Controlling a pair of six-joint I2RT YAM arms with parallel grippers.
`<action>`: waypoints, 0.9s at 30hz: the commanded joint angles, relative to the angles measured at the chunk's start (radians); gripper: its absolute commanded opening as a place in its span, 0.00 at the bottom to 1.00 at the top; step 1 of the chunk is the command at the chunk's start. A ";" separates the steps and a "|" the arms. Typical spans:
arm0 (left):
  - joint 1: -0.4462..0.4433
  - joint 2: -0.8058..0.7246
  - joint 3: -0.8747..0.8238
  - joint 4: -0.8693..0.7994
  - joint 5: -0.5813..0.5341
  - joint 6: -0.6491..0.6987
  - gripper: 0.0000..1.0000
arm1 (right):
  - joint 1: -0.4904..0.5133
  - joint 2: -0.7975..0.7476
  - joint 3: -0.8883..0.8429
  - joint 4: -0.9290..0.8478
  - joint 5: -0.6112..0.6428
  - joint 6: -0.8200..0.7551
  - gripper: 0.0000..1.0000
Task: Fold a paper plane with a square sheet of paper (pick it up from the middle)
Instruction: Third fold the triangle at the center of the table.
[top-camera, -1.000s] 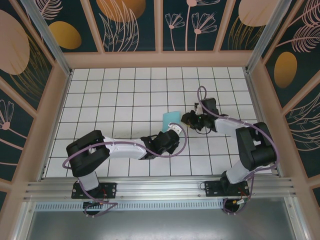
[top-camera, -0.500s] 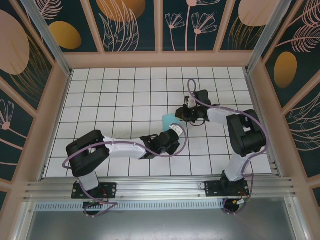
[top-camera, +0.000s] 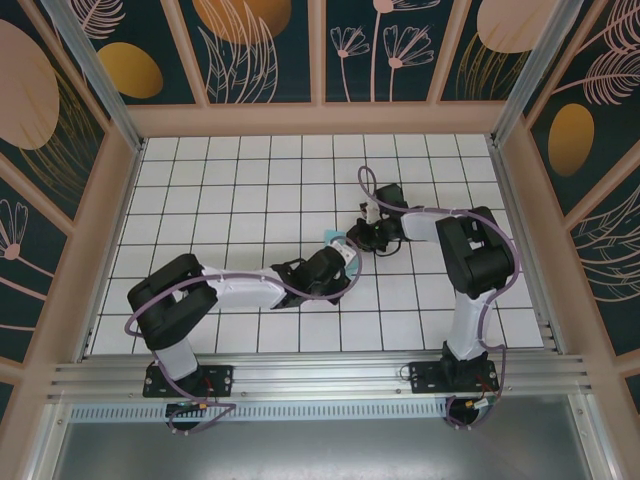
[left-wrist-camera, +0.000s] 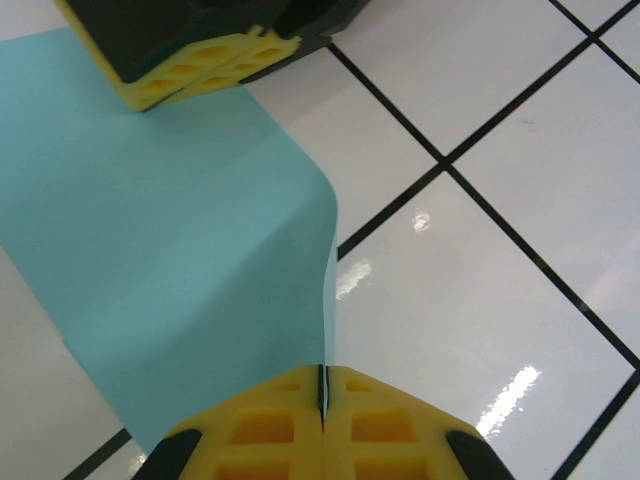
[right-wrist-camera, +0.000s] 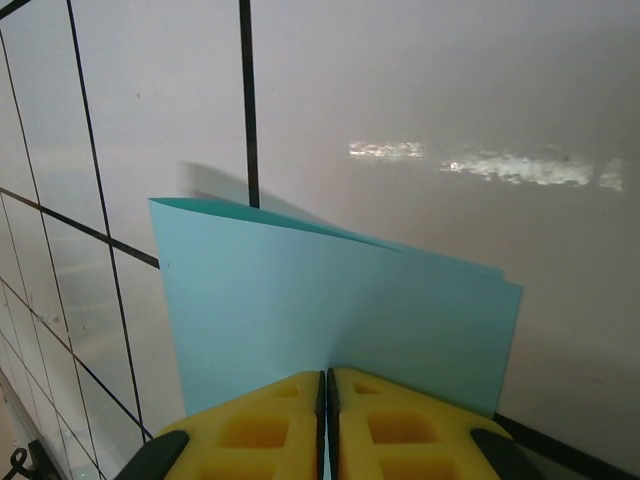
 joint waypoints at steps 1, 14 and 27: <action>0.027 -0.027 -0.005 0.022 0.075 -0.019 0.00 | 0.014 0.029 0.016 -0.049 0.031 -0.038 0.14; 0.071 -0.008 0.002 -0.006 0.022 -0.083 0.00 | 0.020 0.036 0.018 -0.065 0.056 -0.041 0.14; 0.080 0.042 0.019 -0.043 -0.028 -0.127 0.00 | 0.023 0.033 0.012 -0.061 0.061 -0.032 0.15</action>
